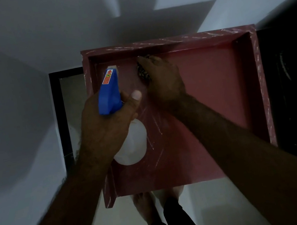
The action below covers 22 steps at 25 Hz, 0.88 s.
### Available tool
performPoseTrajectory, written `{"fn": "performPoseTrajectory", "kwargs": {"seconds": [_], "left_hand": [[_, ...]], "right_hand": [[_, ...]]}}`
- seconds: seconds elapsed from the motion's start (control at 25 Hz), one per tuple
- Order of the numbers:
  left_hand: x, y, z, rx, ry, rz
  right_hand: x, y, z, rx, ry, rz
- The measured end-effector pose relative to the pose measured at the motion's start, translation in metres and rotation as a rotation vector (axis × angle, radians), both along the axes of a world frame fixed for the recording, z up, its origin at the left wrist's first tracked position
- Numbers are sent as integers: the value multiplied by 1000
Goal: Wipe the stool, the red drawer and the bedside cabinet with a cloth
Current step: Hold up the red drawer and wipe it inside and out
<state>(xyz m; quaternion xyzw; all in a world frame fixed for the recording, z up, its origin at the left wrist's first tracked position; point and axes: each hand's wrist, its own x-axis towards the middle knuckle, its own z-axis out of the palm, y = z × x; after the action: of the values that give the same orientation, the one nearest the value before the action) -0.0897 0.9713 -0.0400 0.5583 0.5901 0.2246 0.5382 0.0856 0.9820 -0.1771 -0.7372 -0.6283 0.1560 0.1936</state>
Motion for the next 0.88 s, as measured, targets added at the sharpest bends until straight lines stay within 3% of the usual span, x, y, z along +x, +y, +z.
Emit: {"fn": "performPoseTrajectory", "kwargs": {"seconds": [0.24,0.48,0.72,0.88], "left_hand": [[-8,-6,1,8,-35,25],[-22,-13,0,7,10,-7],[-27,-23,1,-1,-6,24],[-32,-28,2,8,-1,1]], "right_hand": [[9,3,6,-21,-38,141],[23,-24,9,1,3,-114],[-21,-34,10,-27,-34,50],[4,-47,8,-61,-27,-53]]}}
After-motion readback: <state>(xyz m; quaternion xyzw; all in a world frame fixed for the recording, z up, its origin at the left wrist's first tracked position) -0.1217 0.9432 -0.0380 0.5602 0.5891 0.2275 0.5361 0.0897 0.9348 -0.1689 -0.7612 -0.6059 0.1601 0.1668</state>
